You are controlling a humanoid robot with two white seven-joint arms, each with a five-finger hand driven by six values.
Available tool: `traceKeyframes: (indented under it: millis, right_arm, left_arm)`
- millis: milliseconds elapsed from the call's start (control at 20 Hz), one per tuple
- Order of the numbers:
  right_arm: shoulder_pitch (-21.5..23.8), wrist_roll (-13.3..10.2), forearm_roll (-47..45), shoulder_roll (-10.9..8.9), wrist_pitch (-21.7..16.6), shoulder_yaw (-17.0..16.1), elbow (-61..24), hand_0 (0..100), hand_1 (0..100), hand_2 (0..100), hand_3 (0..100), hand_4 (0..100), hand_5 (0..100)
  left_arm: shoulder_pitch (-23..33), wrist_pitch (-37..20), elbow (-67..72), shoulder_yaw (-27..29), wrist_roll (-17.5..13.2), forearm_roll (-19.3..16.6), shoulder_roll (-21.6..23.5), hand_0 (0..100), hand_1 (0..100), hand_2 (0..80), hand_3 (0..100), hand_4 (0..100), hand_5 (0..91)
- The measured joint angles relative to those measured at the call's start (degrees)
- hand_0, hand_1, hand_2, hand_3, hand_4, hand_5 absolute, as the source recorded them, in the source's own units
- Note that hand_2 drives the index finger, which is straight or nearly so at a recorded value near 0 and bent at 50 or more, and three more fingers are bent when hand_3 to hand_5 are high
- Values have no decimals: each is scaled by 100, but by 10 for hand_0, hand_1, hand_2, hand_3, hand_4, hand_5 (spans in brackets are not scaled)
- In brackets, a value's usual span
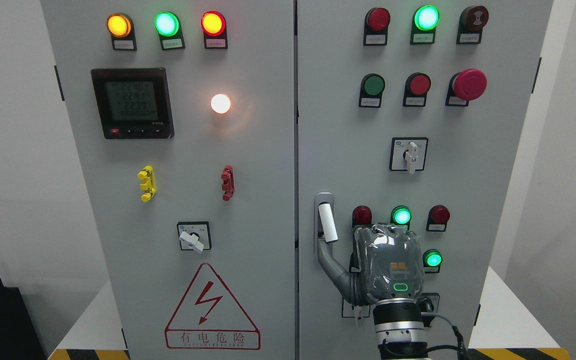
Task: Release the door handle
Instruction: 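Rotate the lever down toward the right hand until horizontal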
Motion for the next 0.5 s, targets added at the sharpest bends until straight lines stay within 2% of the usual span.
traceKeyframes:
  millis: [501]
  right_arm:
    - [-2, -2, 5, -4, -7, -58, -11, 364, 105, 960, 1000, 913, 939]
  left_arm:
    - [0, -9, 0, 0, 0, 0, 0, 120, 389, 0, 0, 0, 0]
